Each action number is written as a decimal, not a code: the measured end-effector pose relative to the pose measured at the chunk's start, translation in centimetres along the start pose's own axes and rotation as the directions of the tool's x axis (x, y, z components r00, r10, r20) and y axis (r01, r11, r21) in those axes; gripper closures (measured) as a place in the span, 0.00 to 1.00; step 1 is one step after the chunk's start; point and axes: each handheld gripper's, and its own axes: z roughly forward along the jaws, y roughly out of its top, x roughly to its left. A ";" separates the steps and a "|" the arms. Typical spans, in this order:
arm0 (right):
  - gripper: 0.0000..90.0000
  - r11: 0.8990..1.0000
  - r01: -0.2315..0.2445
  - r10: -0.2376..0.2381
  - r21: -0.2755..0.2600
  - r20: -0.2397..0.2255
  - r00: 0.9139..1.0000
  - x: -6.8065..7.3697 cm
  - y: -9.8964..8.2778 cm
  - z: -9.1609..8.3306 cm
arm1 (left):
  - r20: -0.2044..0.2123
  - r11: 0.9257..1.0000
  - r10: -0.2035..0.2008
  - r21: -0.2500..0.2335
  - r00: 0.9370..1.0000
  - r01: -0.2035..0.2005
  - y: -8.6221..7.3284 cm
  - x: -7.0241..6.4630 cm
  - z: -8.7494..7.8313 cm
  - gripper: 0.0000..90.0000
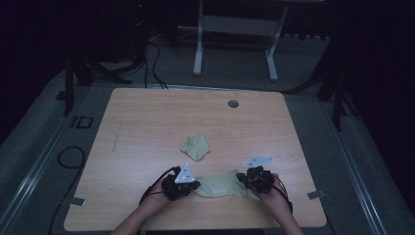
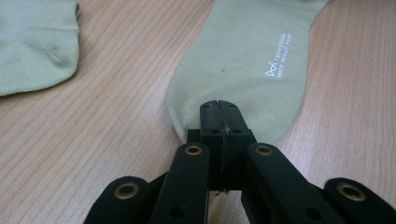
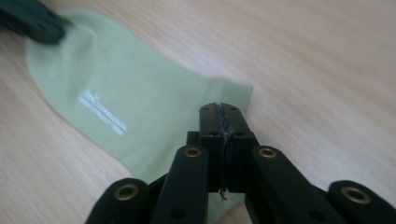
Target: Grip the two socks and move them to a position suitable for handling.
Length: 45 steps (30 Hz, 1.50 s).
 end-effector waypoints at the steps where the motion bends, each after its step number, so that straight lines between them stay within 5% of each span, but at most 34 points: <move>1: 0.99 1.000 -0.005 0.005 0.011 0.001 1.000 0.0 -0.3 0.2 | -0.001 1.000 0.001 0.000 1.000 -0.001 0.0 0.0 0.0 0.99; 9: 0.99 0.999 -0.024 0.024 0.033 0.012 1.000 -0.4 -1.6 0.1 | 0.002 1.000 0.001 -0.001 1.000 -0.001 0.1 0.2 0.1 0.99; 17: 0.99 0.999 -0.035 0.034 0.031 0.027 0.999 -0.1 -2.4 -0.4 | 0.029 0.999 0.044 -0.001 0.999 -0.044 0.6 0.8 0.6 0.99; 30: 0.99 0.998 -0.057 0.056 0.028 0.035 0.998 -0.2 -2.7 -0.7 | 0.041 1.000 0.000 -0.005 0.999 0.000 0.7 1.1 0.8 0.98; 35: 0.97 0.997 -0.061 0.060 0.037 0.023 0.998 -0.3 -2.6 -0.7 | 0.062 1.000 -0.010 -0.009 0.998 0.011 0.7 1.1 0.6 0.86; 40: 0.91 0.997 -0.083 0.083 0.001 -0.020 0.996 -0.7 -2.1 -1.7 | 0.036 1.000 -0.018 -0.025 0.999 0.019 1.1 0.7 -0.9 0.52; 45: 0.82 0.998 -0.054 0.053 -0.030 -0.008 0.999 -0.9 -0.4 -2.7 | 0.023 0.996 -0.065 -0.053 0.998 0.066 0.6 0.9 -2.4 0.40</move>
